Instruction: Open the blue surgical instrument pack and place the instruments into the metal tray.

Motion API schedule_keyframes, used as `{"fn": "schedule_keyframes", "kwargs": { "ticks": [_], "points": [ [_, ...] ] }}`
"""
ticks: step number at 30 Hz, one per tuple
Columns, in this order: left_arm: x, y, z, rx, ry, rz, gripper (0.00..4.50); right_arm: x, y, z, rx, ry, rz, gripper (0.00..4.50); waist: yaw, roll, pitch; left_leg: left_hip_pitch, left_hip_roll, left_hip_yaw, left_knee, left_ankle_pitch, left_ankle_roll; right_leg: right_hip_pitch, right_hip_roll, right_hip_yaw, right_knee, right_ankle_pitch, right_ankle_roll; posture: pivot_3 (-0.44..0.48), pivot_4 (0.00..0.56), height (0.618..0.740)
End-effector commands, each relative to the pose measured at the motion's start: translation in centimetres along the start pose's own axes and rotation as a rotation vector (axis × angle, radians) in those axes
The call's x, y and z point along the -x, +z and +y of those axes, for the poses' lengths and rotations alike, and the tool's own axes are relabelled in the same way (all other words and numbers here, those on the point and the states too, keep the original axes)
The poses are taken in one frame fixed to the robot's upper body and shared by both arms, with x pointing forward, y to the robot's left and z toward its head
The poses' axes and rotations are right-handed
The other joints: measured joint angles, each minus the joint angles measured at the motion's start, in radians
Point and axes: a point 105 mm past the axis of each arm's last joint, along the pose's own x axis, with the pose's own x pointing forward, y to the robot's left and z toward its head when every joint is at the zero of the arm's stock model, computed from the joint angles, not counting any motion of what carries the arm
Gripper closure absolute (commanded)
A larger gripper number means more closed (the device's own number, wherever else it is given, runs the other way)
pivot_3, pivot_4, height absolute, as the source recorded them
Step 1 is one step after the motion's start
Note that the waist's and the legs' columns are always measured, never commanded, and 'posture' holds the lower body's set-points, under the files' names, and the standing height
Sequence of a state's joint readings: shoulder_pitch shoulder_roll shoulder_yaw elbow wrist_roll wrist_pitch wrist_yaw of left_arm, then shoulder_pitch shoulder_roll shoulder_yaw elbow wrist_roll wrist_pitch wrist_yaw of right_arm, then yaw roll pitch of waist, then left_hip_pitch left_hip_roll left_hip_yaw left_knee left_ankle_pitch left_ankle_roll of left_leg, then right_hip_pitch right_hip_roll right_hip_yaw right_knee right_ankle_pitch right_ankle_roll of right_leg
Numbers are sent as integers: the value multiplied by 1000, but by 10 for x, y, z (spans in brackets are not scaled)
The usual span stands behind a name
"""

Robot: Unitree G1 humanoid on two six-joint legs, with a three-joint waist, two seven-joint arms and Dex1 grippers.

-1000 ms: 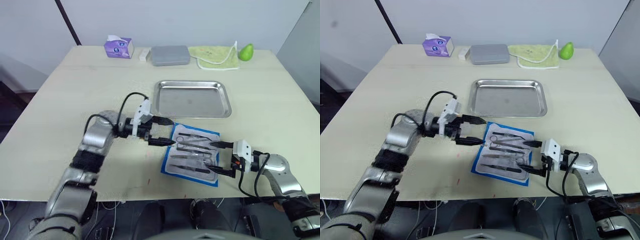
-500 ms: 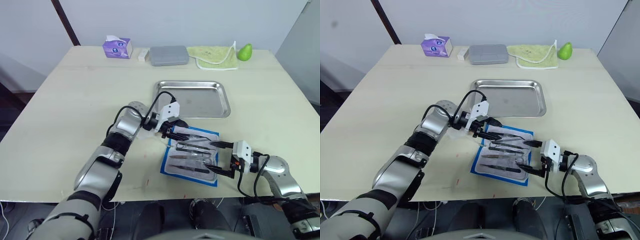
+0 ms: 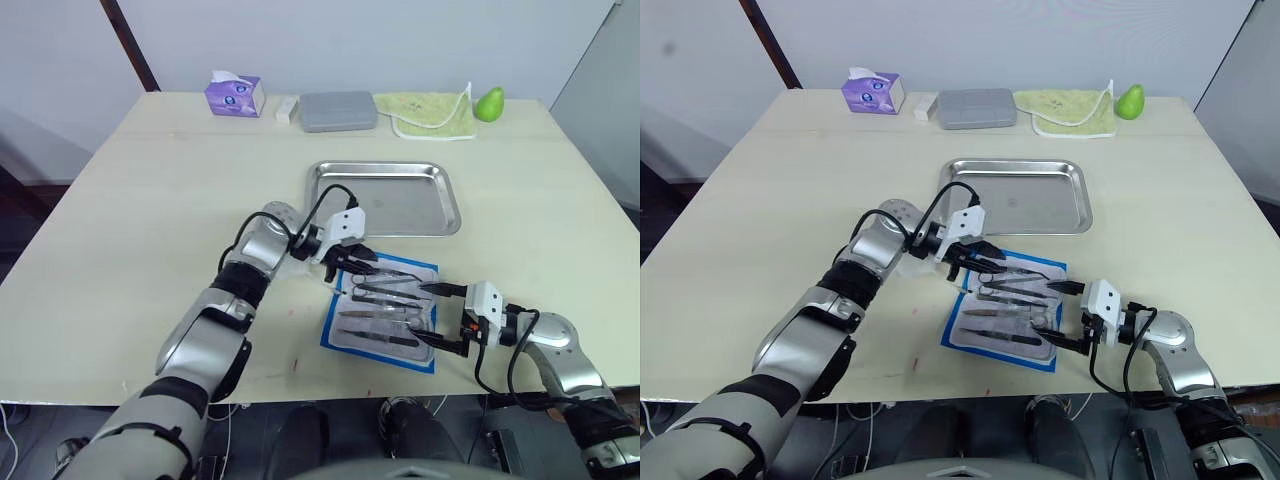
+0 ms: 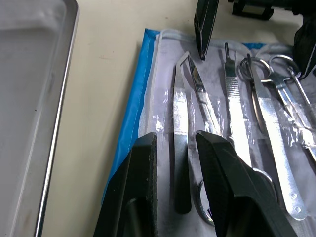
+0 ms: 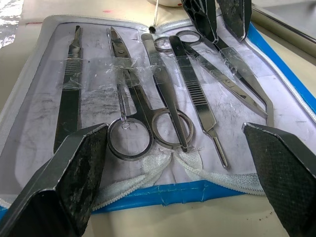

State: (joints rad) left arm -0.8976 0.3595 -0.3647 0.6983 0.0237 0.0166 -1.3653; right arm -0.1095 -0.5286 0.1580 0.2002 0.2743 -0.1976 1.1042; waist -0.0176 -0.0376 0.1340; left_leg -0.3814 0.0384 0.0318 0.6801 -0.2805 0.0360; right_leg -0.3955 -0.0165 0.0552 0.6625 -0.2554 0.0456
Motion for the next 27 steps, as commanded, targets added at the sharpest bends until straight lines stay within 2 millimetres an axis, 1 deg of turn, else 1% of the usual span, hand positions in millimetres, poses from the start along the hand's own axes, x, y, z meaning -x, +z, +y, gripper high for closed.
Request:
{"fn": "schedule_keyframes", "kwargs": {
  "ticks": [1,7,9,10,11,12,16,19,27],
  "points": [
    [-1,2,3,-42,10,21,3133,3,-39,15,-97,11,158,0,0,0,0,0,0,0,0,0,0,0,0,0,0,0,0,0,150,736],
    [-5,-7,3,-54,13,73,3133,3,-38,15,-97,13,161,0,0,0,0,0,0,0,0,0,0,0,0,0,0,0,0,0,150,736],
    [-7,-9,2,-61,0,92,3738,3,-38,15,-97,15,163,0,0,0,0,0,0,0,0,0,0,0,0,0,0,0,0,0,150,736],
    [-7,-10,1,-64,-6,102,3929,3,-38,15,-97,16,164,0,0,0,0,0,0,0,0,0,0,0,0,0,0,0,0,0,150,736],
    [-8,-10,1,-67,-8,104,4424,3,-38,15,-97,18,166,0,1,0,0,0,0,0,0,0,0,0,0,0,0,0,0,0,150,736],
    [-9,-10,0,-68,-17,104,4480,2,-38,15,-97,20,167,0,2,-1,0,0,0,0,0,0,0,0,0,0,0,0,0,0,150,736],
    [-9,-7,1,-75,-29,107,4480,0,-39,15,-96,28,175,0,2,-1,-1,0,0,0,0,0,0,0,0,0,0,0,0,0,150,736],
    [-7,-4,2,-89,-35,123,4480,-1,-43,16,-95,38,210,0,1,-1,-1,0,0,0,0,0,0,0,0,0,0,0,0,0,150,736],
    [1,11,10,-94,-52,155,4480,-2,-50,16,-102,52,262,0,-4,-1,-1,0,0,0,0,0,0,0,1,0,0,0,0,0,150,736]
  ]
}}
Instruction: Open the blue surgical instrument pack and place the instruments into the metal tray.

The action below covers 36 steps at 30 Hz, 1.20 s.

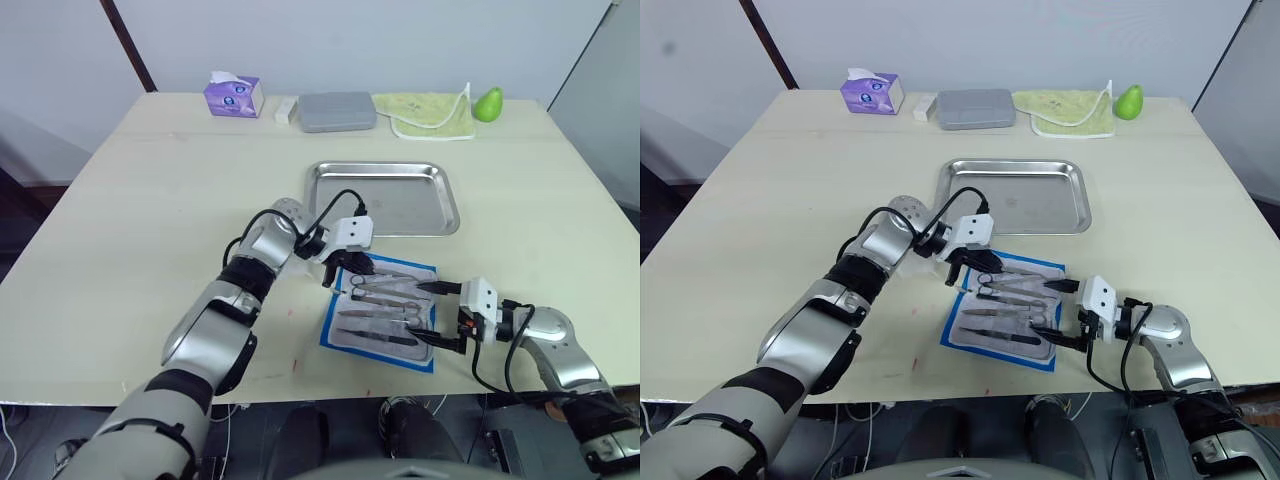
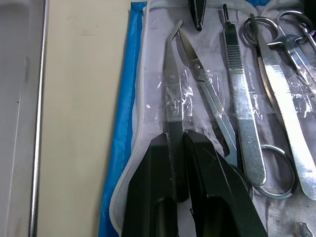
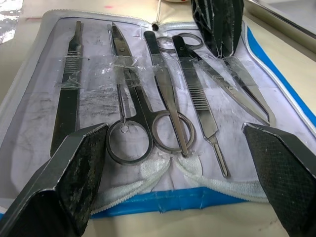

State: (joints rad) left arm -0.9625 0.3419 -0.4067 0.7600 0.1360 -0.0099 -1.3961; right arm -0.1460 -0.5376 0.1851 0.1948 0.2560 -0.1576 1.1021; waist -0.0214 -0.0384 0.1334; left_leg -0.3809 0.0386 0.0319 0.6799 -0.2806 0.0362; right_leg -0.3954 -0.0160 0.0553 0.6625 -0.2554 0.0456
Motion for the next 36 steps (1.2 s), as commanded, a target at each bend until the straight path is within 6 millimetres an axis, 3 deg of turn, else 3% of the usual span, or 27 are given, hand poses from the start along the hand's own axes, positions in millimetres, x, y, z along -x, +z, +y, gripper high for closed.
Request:
{"fn": "schedule_keyframes", "kwargs": {
  "ticks": [1,15,36],
  "points": [
    [8,14,9,-34,3,32,4480,1,-54,20,-117,29,235,0,-2,0,0,0,0,0,0,0,0,0,0,0,0,0,0,0,150,736],
    [17,24,13,-28,-2,89,4480,2,-63,24,-147,39,281,0,-14,0,0,0,0,-1,-1,0,0,0,0,0,0,0,0,0,150,736],
    [37,9,9,17,19,132,4480,4,-70,25,-161,61,329,0,-20,-1,-1,1,1,-1,-1,0,0,0,0,0,0,0,0,0,150,736]
  ]
}}
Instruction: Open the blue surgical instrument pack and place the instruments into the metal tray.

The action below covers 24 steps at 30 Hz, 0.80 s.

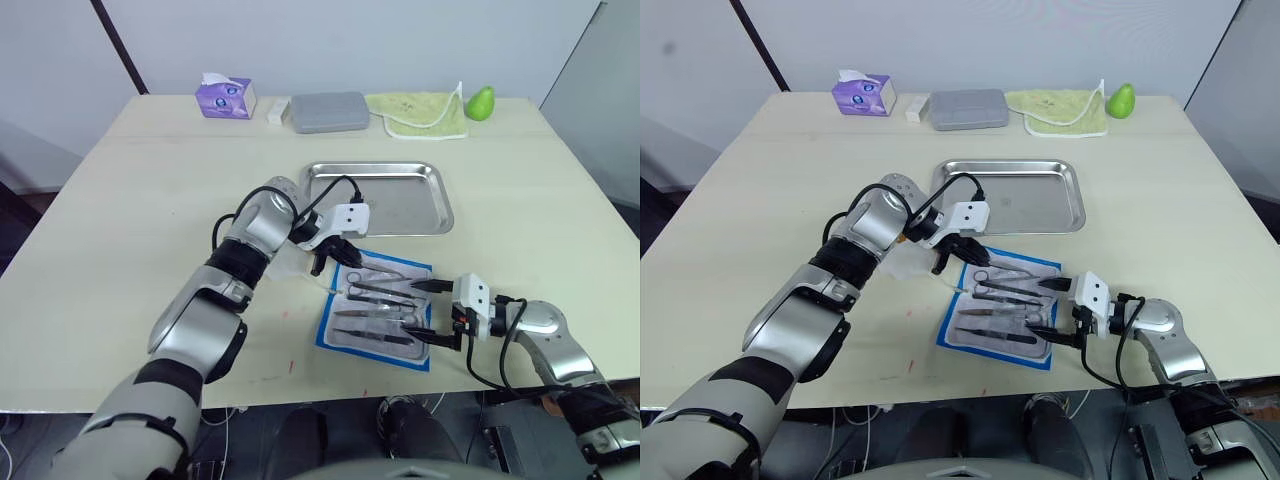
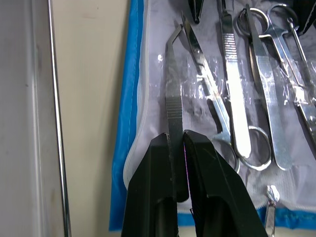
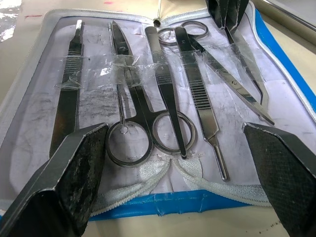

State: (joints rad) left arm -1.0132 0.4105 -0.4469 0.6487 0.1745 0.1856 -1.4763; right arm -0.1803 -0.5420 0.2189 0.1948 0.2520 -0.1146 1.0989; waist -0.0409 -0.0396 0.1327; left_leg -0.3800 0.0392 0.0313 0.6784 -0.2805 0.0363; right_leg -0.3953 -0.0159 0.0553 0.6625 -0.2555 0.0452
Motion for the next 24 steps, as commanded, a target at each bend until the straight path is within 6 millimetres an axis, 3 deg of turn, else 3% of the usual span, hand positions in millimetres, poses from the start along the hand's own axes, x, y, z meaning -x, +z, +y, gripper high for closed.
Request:
{"fn": "schedule_keyframes", "kwargs": {
  "ticks": [1,13,24],
  "points": [
    [15,5,4,-35,46,4,4480,8,-72,26,-156,33,306,0,0,0,0,0,0,0,0,0,0,0,0,0,0,0,0,0,150,736],
    [51,-16,-5,-34,81,30,4480,10,-72,25,-156,36,311,0,0,-1,-1,0,2,0,-1,0,0,0,-1,0,0,0,0,0,150,736],
    [81,-19,-24,-54,156,-35,4480,12,-71,24,-153,46,310,0,1,-1,-1,0,4,0,-1,0,0,0,-2,-1,0,0,-1,0,150,736]
  ]
}}
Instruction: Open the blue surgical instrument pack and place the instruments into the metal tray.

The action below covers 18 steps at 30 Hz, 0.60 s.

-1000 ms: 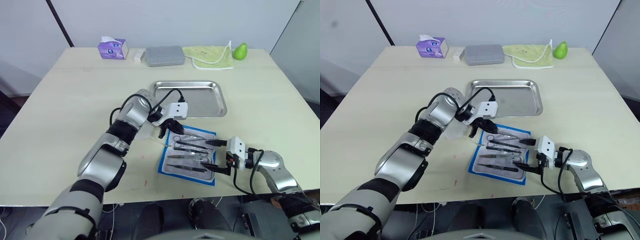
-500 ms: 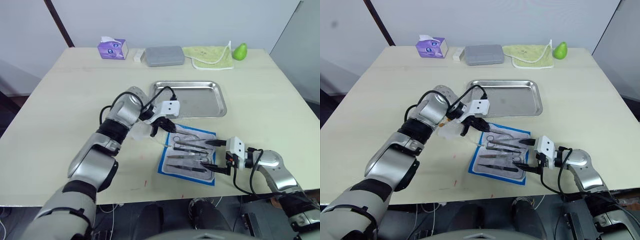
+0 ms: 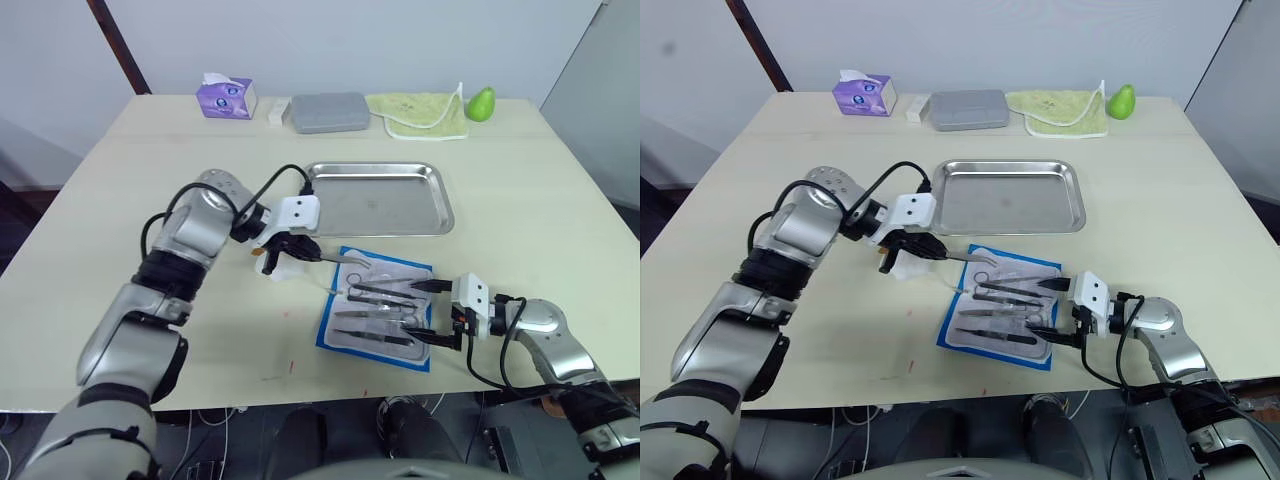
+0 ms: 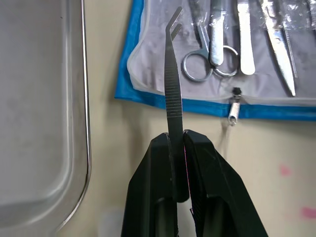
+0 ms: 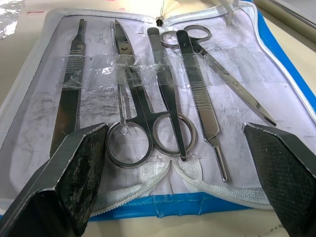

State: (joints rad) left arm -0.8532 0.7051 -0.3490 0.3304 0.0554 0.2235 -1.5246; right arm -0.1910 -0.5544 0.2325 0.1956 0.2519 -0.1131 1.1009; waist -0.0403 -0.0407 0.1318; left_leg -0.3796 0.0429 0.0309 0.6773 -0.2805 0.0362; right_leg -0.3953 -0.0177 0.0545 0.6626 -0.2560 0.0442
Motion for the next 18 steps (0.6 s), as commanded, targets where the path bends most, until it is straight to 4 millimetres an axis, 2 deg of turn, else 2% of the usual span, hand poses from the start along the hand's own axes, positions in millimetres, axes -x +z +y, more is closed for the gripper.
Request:
{"fn": "schedule_keyframes", "kwargs": {
  "ticks": [1,8,10,15,18],
  "points": [
    [17,15,3,-33,77,-76,4480,12,-71,25,-165,36,296,0,2,0,0,0,0,0,0,0,0,0,0,0,0,0,0,0,150,736],
    [24,30,2,229,207,-293,4480,14,-70,25,-165,38,295,0,4,-1,-1,0,0,-1,0,0,0,0,-1,-1,0,0,0,0,150,736],
    [25,36,7,294,280,-342,4480,14,-70,25,-166,38,294,0,6,-1,-1,0,0,-1,0,0,0,0,-1,-2,0,0,0,0,150,736],
    [23,50,30,417,511,-413,4480,15,-69,25,-166,39,291,0,9,-2,-2,0,-2,-3,0,0,0,2,-2,-2,-1,0,1,0,150,736],
    [23,51,57,561,776,-385,4480,16,-68,25,-166,39,291,0,12,-2,-2,0,-2,-4,0,0,0,3,-2,-3,-1,0,1,0,150,736]
  ]
}}
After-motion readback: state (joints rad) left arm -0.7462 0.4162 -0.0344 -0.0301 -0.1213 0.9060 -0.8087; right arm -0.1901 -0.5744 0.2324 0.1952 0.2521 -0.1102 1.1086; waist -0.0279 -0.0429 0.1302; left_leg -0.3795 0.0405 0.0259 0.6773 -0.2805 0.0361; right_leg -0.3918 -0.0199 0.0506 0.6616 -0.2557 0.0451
